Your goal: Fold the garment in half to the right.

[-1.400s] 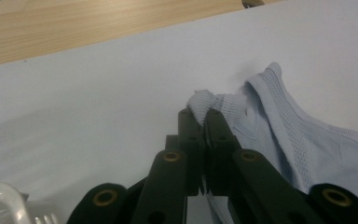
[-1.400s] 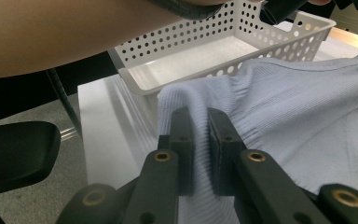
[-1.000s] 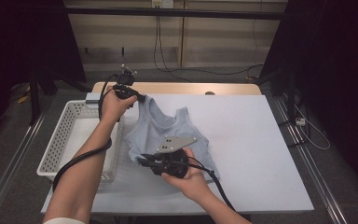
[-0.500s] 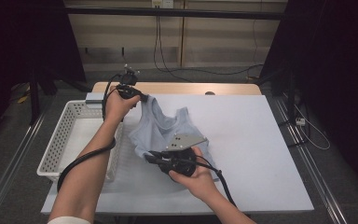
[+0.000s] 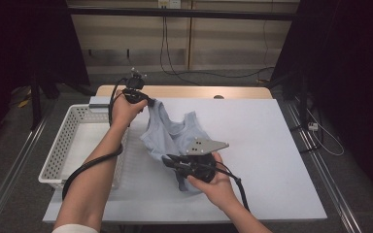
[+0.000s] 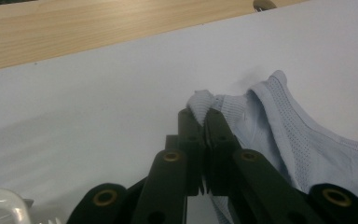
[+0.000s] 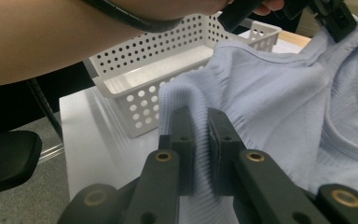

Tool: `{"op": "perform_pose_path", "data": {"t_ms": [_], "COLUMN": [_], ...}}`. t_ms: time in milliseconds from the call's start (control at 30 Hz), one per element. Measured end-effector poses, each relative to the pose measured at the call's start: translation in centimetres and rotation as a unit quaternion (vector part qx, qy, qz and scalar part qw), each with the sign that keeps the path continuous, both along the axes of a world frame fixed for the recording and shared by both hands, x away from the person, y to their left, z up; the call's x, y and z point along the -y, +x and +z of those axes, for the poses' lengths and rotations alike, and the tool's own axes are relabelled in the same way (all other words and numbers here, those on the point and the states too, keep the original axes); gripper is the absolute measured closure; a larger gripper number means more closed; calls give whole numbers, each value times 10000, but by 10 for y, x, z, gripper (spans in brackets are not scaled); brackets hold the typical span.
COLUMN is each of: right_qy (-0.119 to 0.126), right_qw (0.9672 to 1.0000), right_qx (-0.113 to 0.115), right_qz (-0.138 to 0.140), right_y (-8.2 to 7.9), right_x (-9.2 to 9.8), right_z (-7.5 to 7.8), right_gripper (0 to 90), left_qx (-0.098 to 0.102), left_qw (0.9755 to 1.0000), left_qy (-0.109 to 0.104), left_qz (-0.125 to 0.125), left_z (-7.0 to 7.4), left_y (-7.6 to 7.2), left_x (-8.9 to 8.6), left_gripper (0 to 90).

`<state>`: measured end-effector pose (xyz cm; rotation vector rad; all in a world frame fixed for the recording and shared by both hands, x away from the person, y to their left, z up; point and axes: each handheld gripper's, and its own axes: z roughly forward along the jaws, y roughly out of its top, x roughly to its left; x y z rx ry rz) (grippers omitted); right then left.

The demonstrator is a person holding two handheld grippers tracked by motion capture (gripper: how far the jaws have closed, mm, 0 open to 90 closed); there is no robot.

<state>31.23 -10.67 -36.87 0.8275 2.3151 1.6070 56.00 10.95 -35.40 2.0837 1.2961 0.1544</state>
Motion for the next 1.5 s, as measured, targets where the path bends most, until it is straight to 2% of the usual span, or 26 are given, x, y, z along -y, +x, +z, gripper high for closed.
{"op": "perform_pose_path", "data": {"t_ms": [267, 733, 1067, 1500], "right_qy": [-3, 13, 1, -21], "right_qw": [9999, 9991, 9990, 9991], "right_qx": [-20, -83, -69, -65], "right_qz": [-172, -420, -434, -410], "right_y": [0, -4, -6, -7], "right_x": [13, 33, 35, 33], "right_z": [-4, -16, -16, -17], "right_gripper": [835, 836, 836, 836], "left_qx": [3, 51, 99, 59], "left_qw": [10000, 10000, 9999, 9999], "left_qy": [-10, -14, -11, -95], "left_qz": [49, -7, -65, -23], "left_z": [-3, -4, -1, -2], "left_y": [1, 0, -1, 0], "left_x": [5, 16, 21, 19], "left_gripper": [873, 873, 873, 873]}}
